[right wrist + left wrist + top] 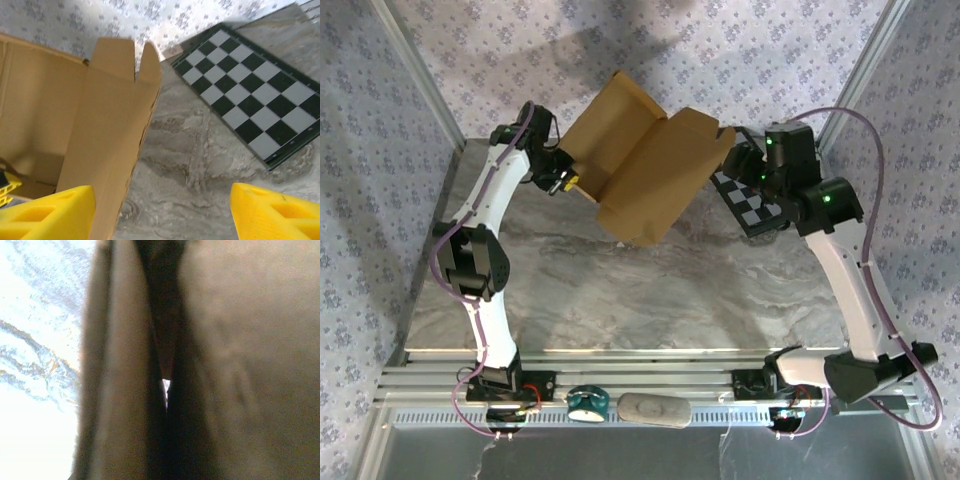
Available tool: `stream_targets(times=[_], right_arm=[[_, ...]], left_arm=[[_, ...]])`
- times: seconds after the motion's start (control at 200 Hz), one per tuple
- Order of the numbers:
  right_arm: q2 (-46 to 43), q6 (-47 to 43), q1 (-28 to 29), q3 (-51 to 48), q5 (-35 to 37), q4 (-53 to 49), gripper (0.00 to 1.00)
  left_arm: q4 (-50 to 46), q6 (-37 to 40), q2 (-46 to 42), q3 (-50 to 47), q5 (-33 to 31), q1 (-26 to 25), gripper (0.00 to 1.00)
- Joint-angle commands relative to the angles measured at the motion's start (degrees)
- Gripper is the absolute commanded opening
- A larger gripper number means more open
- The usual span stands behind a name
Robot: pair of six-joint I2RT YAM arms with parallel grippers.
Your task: Fold the paper box
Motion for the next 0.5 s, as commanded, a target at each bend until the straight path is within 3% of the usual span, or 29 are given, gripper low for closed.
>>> stream_targets(times=[0.0,0.195,0.335,0.5], right_arm=[[0.72,-1.83,1.77,0.53,-0.67,0.19,0.72],[3.2,-5.55,4.29,2.56,-0.08,-1.91,0.72],[3.16,-6.34,5.97,2.05,0.96,-1.97,0.72],[3.13,-7.35,7.13,1.38,1.05,-2.22,0.73]], left_arm=[[0.94,-12.84,-3.95,-5.03,0.21,0.12,0.0],[1.53,-25.91,-6.25,-15.2,-0.53,0.21,0.0],[-2.36,-32.0,-6.41,-18.86,-0.96,-0.22,0.0],[0.7,-38.61,-8.49,-25.89,-0.91,-1.1,0.0]])
